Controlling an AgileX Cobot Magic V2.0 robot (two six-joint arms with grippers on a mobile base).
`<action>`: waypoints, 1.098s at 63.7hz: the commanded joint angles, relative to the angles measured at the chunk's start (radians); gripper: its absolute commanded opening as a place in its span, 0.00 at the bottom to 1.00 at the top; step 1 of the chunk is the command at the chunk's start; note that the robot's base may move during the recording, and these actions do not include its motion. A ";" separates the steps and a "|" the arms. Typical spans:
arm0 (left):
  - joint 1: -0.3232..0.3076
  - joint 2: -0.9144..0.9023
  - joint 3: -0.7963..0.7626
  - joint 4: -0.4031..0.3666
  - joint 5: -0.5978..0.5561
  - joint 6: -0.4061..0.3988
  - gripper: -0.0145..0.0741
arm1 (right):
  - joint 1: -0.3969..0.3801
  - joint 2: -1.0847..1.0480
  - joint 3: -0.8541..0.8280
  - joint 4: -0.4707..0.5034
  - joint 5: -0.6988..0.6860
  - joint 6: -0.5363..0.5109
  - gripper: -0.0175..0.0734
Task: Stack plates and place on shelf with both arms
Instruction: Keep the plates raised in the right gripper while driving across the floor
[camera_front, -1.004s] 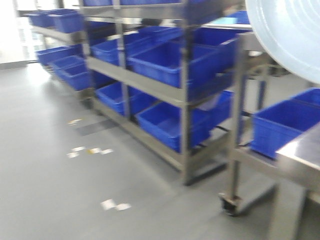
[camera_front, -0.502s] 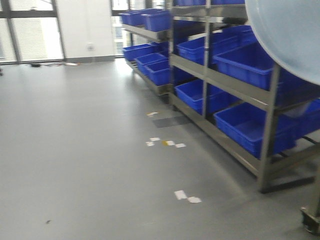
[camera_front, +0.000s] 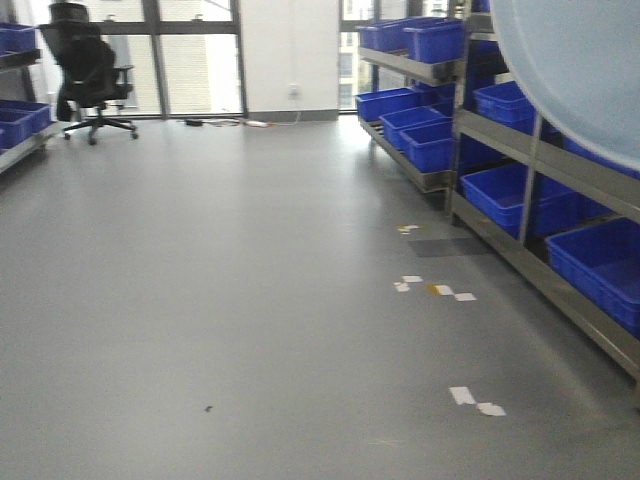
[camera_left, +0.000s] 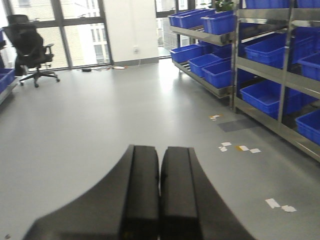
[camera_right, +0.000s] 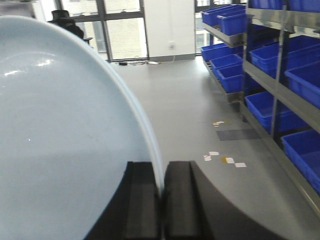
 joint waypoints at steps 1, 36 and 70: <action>-0.001 0.009 -0.030 -0.004 -0.079 -0.010 0.25 | -0.006 0.003 -0.033 -0.003 -0.102 0.000 0.25; -0.001 0.009 -0.030 -0.004 -0.079 -0.010 0.25 | -0.006 0.003 -0.033 -0.003 -0.102 0.000 0.25; -0.001 0.009 -0.030 -0.004 -0.079 -0.010 0.25 | -0.006 0.003 -0.033 -0.003 -0.102 0.000 0.25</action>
